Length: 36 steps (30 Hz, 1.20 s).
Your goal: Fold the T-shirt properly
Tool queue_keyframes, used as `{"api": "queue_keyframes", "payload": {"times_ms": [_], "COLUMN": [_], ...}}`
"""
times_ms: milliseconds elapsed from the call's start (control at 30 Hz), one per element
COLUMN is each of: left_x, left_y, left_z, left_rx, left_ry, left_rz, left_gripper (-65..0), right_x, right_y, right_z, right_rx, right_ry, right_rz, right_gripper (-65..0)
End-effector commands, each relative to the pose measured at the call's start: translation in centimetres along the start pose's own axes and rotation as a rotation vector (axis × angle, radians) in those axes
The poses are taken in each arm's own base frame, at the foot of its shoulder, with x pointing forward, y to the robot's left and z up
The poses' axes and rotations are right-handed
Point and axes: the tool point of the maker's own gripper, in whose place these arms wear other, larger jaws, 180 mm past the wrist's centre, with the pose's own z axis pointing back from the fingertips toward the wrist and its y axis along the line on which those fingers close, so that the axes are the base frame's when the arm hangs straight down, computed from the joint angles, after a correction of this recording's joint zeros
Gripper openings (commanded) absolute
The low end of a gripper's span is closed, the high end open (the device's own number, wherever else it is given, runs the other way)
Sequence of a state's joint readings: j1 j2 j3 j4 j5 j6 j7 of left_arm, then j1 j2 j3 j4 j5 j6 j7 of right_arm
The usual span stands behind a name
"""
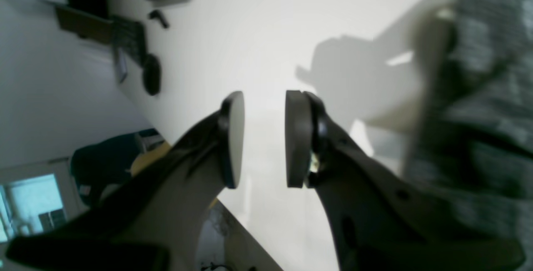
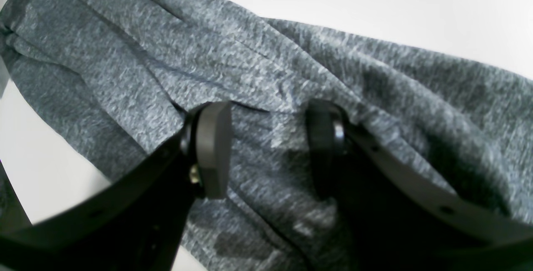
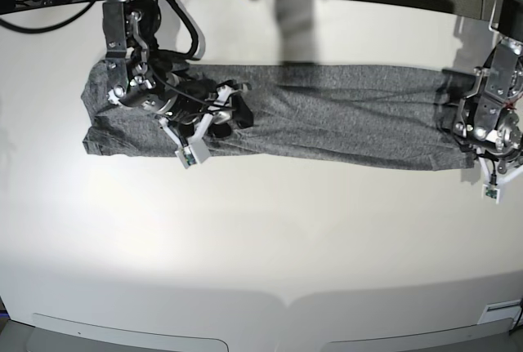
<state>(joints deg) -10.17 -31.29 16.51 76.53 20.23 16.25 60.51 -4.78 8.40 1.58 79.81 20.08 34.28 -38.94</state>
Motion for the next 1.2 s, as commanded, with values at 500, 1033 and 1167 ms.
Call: {"api": "queue_keyframes", "payload": {"times_ms": [500,1033,1167], "left_x": [1.7,-2.9,-2.2], "left_y": [-9.0,-10.7,-10.2], "left_z": [9.5,6.0,6.1], "left_rx": [-0.363,-0.311,-0.299], "left_ry": [-0.259,-0.142,-0.142], "left_rz": [0.18,0.081,0.085], "left_gripper": [-48.6,-48.6,-48.6], "right_x": [-4.2,-2.8,1.2], "right_y": [-2.5,-2.1,-1.1], "right_z": [0.6,0.7,1.4], "right_rx": [-0.11,-0.092,-0.057], "right_ry": [0.185,0.147,0.043], "right_rz": [-0.014,0.021,0.049], "right_gripper": [-34.5,-34.5,-34.5]}}
